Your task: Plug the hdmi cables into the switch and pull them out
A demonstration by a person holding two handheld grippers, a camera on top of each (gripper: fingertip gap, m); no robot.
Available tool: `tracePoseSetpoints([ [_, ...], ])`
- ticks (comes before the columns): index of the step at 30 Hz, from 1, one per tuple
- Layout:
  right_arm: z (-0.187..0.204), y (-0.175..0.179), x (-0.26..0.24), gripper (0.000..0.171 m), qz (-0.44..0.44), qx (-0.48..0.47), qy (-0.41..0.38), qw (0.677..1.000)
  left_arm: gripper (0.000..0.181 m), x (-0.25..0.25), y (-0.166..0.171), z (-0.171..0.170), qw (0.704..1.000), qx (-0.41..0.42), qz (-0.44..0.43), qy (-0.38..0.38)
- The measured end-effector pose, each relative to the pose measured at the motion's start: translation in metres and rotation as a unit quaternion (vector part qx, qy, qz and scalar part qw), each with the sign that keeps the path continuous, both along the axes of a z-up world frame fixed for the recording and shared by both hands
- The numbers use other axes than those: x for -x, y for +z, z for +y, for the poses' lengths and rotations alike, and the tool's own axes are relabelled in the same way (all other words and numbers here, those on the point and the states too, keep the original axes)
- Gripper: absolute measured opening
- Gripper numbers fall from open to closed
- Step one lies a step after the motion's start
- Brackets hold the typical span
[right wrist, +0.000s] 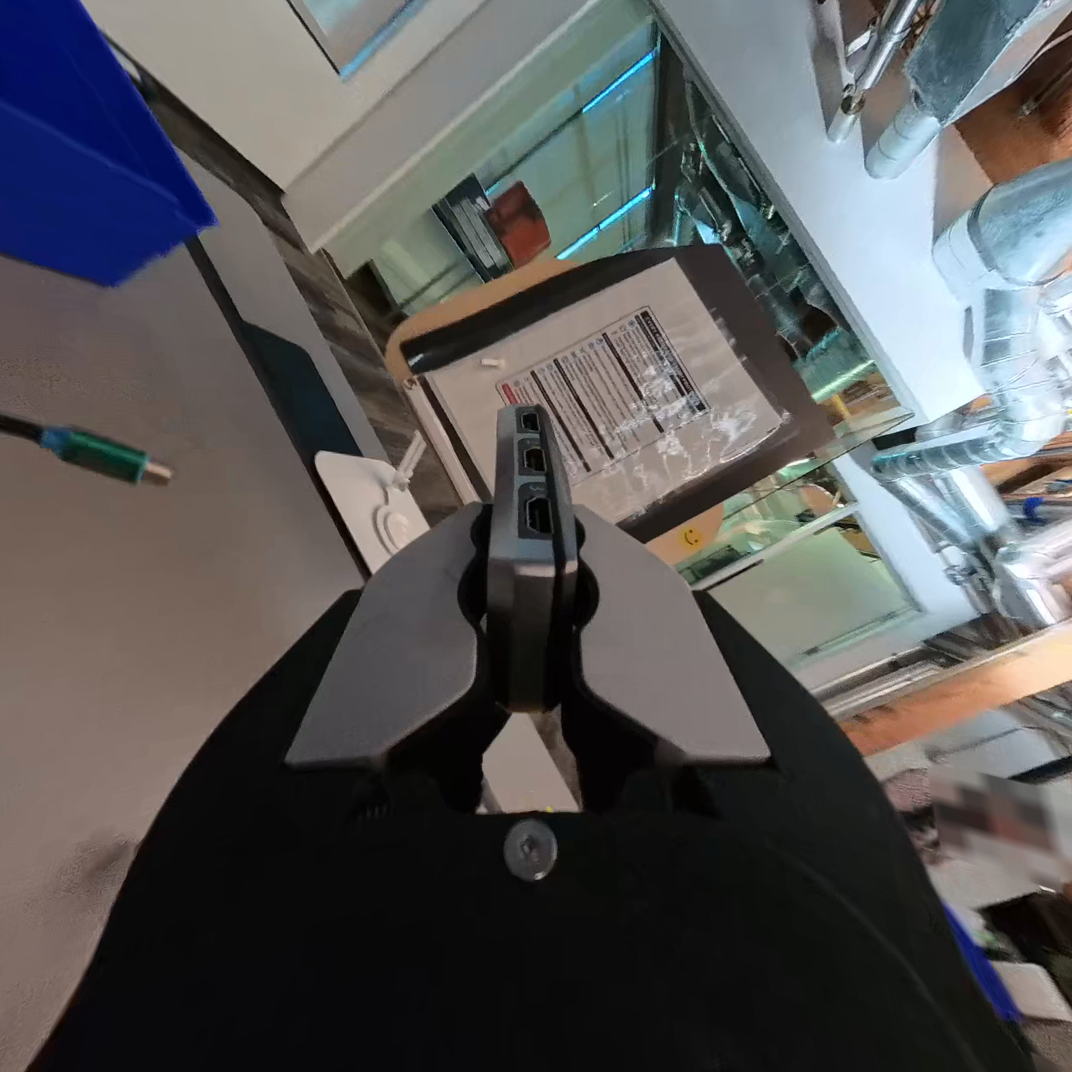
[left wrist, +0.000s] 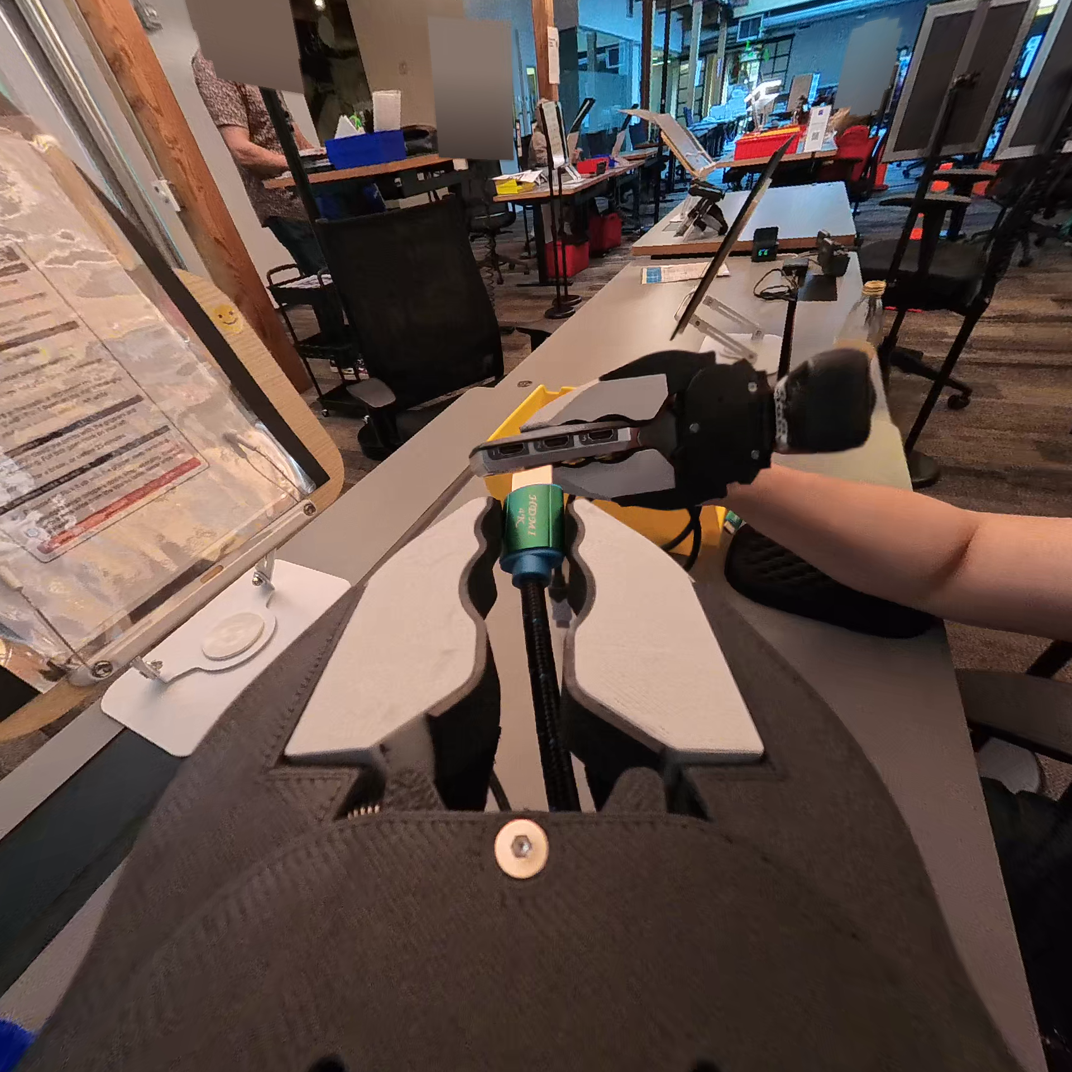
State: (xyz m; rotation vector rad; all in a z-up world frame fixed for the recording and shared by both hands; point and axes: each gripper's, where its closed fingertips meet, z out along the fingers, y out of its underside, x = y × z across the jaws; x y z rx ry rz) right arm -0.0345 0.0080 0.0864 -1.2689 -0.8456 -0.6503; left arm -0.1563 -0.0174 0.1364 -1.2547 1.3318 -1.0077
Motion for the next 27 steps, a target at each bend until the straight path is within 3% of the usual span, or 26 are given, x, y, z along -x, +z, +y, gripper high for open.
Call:
tracePoseSetpoints([
  [10,-0.003,0.006,-0.004,0.024,0.065,0.037,0.049,0.996,0.019,-0.009,-0.006,0.000,0.999,-0.034,0.019,0.013],
  [16,-0.010,0.087,-0.024,0.024,0.077,0.007,0.090,0.993,0.019,-0.009,-0.005,0.002,0.998,-0.048,0.022,0.019],
  [19,0.004,0.132,-0.060,0.023,0.021,0.001,0.079,0.997,0.019,-0.011,-0.007,0.002,0.998,-0.051,0.028,0.018],
  [21,0.015,0.140,-0.093,0.024,0.023,0.036,0.080,0.996,0.019,-0.013,-0.008,0.001,0.998,-0.052,0.031,0.016],
  [24,0.031,0.108,-0.148,0.024,0.073,0.105,0.080,0.988,0.019,-0.017,-0.012,0.001,0.998,-0.052,0.038,0.010],
  [27,0.043,0.034,-0.198,0.024,0.110,0.175,0.063,0.976,0.019,-0.021,-0.017,0.000,0.997,-0.055,0.047,0.008],
])
